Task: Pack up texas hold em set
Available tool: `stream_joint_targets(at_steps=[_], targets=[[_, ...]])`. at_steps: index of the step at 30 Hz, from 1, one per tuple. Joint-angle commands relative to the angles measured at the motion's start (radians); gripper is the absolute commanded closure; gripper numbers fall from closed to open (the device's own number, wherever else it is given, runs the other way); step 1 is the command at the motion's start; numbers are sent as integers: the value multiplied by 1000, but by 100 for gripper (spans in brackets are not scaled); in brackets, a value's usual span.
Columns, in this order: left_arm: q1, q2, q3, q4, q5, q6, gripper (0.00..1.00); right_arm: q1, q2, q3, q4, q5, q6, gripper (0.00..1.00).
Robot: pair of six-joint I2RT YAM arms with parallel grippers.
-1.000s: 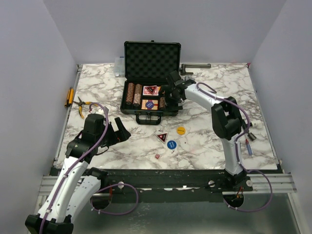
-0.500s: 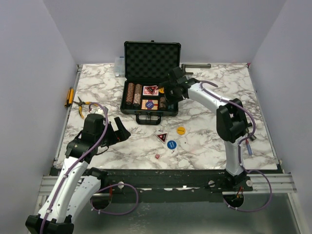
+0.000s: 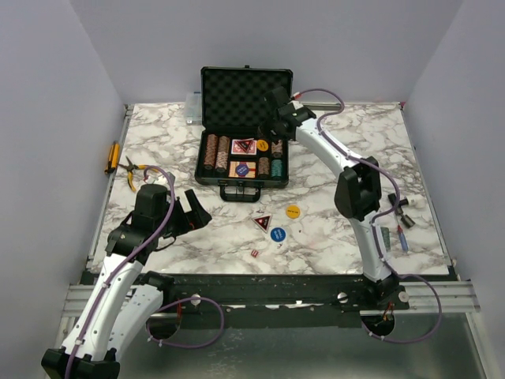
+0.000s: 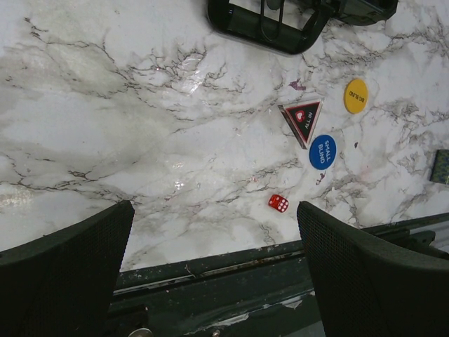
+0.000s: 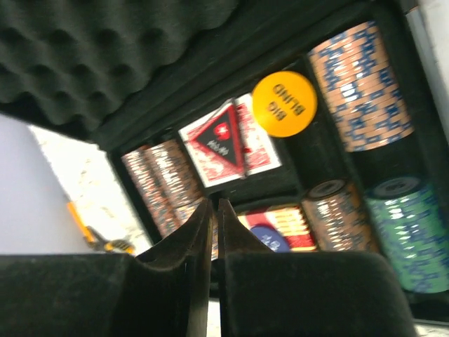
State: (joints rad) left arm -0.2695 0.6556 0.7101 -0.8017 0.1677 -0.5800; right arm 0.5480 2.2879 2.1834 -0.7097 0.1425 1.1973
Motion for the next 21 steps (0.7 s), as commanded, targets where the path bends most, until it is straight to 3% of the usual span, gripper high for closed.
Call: stream_joint_targets(at_steps=[1, 7, 21], targets=[[6, 1, -14, 18, 16, 5, 2, -7, 73, 37, -105, 96, -173, 91], [6, 3, -13, 18, 18, 5, 2, -7, 158, 120, -178, 115, -268, 93], [6, 7, -15, 19, 19, 6, 2, -7, 180, 53, -194, 26, -359, 95]])
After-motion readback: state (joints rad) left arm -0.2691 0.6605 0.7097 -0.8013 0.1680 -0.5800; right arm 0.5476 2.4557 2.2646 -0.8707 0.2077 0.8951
